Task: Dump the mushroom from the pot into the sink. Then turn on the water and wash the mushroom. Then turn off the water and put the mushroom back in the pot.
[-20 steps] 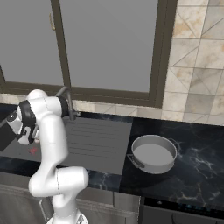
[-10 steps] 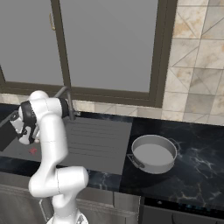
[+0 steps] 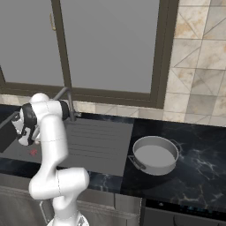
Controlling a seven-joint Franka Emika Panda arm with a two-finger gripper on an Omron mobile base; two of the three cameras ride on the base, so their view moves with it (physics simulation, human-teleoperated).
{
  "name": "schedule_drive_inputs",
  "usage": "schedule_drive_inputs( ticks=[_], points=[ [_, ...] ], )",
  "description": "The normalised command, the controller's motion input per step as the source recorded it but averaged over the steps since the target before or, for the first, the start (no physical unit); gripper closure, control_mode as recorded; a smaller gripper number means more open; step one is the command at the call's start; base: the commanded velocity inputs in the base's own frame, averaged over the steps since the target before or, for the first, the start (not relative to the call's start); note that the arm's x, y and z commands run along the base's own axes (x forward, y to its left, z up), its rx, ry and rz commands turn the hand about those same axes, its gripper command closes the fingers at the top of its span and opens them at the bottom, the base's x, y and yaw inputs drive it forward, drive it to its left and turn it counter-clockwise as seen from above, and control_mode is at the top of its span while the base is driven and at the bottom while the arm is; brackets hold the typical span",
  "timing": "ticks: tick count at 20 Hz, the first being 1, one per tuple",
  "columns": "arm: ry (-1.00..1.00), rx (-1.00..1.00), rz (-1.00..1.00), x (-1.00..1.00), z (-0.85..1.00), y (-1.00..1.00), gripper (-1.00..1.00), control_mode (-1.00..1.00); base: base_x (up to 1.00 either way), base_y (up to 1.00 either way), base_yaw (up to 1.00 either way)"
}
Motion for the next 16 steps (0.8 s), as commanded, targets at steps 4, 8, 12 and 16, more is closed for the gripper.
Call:
schedule_drive_inputs(
  ticks=[4, 8, 12, 16],
  points=[
    [0.02, 0.0, -0.01, 0.13, -0.12, 0.06, -1.0, -1.0, 0.0, 0.0, 0.0],
    [0.01, -0.01, -0.02, 0.09, -0.12, 0.03, -1.0, -1.0, 0.0, 0.0, 0.0],
    [0.0, -0.02, -0.02, 0.06, -0.13, 0.03, -1.0, -1.0, 0.0, 0.0, 0.0],
    [0.0, -0.02, -0.02, 0.0, -0.16, 0.02, -1.0, -1.0, 0.0, 0.0, 0.0]
  ],
)
